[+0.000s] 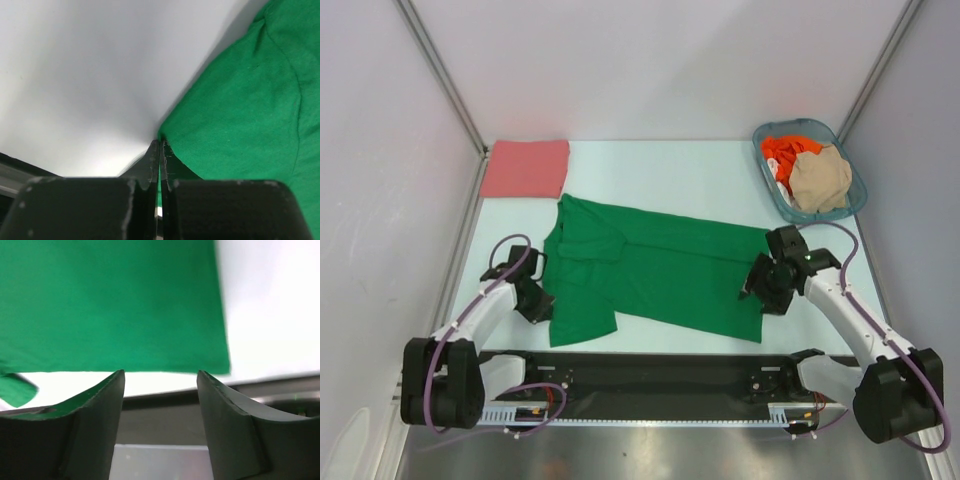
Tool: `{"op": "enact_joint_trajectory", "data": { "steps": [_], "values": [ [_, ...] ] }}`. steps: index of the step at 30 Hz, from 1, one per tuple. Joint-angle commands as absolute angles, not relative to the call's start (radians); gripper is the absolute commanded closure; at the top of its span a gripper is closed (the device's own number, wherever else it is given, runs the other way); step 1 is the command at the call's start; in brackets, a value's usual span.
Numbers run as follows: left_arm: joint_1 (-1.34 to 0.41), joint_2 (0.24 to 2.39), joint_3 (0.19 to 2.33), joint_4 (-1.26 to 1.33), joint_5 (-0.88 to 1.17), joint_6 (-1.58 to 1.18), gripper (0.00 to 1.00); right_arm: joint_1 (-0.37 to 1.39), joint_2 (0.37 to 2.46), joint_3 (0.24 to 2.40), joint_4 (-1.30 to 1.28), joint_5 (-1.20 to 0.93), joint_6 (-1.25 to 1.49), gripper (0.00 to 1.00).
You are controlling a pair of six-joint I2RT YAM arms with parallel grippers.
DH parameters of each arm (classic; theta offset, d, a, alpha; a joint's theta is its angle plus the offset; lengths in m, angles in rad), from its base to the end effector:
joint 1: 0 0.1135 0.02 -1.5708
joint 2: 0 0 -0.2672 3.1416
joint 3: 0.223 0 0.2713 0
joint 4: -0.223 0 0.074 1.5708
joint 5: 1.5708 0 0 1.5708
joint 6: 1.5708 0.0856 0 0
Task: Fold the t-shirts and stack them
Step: Fold the tshirt
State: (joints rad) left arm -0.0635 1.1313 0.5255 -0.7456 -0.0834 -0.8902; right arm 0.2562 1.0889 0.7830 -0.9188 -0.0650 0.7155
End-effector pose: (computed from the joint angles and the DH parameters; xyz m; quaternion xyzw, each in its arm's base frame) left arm 0.1927 -0.0051 0.0985 -0.4031 0.9077 -0.0134 0.1162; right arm 0.2120 0.0613 0.1778 0.2187 0.9600 0.1087 0.1372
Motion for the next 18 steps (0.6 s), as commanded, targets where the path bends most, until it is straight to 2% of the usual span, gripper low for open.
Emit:
{"op": "enact_joint_trajectory", "data": {
  "steps": [1,4,6,13,18],
  "values": [
    [-0.078,1.094,0.528,-0.709,-0.087,-0.864,1.0,0.244,1.032,0.72,-0.971,-0.094,0.817,0.39],
    [-0.092,1.028,0.532,-0.724,-0.072,-0.856,1.0,0.239,0.989,0.678,-1.009,-0.046,0.863,0.46],
    [-0.097,0.999,0.548,-0.739,-0.071,-0.853,1.0,0.235,0.977,0.622,-1.037,-0.025,0.894,0.58],
    [-0.101,0.945,0.568,-0.756,-0.063,-0.857,1.0,0.215,0.948,0.532,-0.971,0.041,0.954,0.58],
    [-0.103,0.953,0.58,-0.753,-0.045,-0.859,1.0,0.212,1.006,0.52,-0.939,0.075,0.983,0.61]
  ]
}}
